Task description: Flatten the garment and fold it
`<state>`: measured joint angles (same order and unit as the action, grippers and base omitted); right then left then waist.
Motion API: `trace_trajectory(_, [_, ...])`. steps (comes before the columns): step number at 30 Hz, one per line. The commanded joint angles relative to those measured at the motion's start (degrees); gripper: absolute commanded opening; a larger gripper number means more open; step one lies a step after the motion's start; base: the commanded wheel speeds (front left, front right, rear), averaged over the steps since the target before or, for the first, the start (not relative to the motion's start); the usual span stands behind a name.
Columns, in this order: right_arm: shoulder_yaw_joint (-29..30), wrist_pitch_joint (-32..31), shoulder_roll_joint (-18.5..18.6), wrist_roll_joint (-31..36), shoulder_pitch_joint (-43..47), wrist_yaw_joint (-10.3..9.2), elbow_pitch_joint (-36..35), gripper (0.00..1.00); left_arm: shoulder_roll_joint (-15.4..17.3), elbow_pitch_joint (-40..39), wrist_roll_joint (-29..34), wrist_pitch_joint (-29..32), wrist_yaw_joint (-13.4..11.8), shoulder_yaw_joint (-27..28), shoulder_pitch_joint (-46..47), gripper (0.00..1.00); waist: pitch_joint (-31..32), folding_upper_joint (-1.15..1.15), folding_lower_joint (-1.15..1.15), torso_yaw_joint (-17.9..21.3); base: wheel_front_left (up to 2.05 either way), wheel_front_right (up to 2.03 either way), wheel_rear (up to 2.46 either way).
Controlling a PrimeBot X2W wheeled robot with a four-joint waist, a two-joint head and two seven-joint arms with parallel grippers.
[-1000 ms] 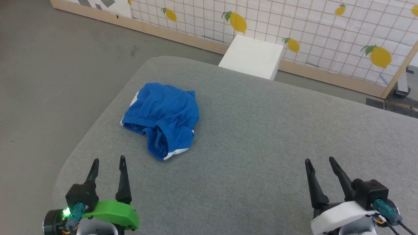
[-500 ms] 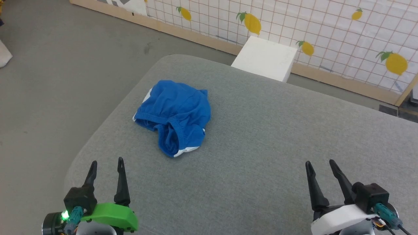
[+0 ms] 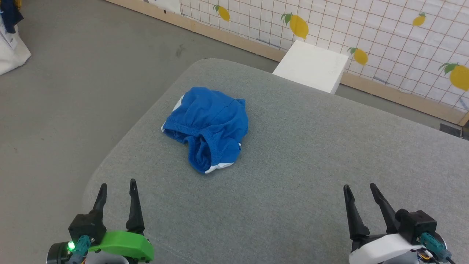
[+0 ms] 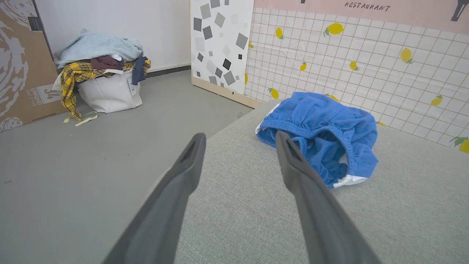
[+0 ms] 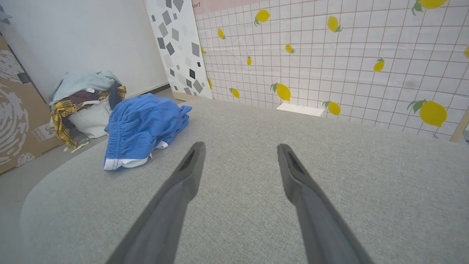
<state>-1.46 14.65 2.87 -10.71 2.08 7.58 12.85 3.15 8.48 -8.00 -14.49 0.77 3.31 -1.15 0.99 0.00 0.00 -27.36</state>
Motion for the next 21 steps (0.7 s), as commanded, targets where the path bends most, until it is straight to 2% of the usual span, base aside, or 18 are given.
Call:
trace_trajectory(1, [0.2,0.3,0.0,-0.1,0.5,-0.09,0.2,1.00,-0.3,0.1,-0.1,-0.5,0.1,0.2,-0.8,1.00,0.0,0.00,0.00,0.1,0.00,0.00,0.00])
trace_trajectory(9, [0.2,0.0,0.0,1.0,0.1,-0.09,-1.6,1.00,-0.3,0.2,0.0,-0.5,0.3,0.0,-0.6,1.00,-0.2,0.00,0.00,0.5,0.00,0.00,0.00])
trace_trajectory(13, [-0.2,-0.7,0.0,1.3,-0.5,-0.09,-2.9,1.00,0.0,2.7,-0.2,-0.3,2.1,-1.4,2.2,1.00,-0.9,0.00,0.00,1.4,0.00,0.00,0.00])
trace_trajectory(18, [-1.2,-2.3,0.0,2.4,-2.3,-0.09,-5.1,1.00,1.0,9.5,-4.3,6.2,4.4,-1.8,14.1,1.00,-4.0,0.00,0.00,5.2,0.00,0.00,0.00])
trace_trajectory(21, [-1.3,-3.4,0.0,3.1,-3.6,-0.09,-6.3,1.00,2.3,16.0,-7.0,14.8,5.2,-2.0,22.4,1.00,-6.9,0.00,0.00,8.4,0.00,0.00,0.00])
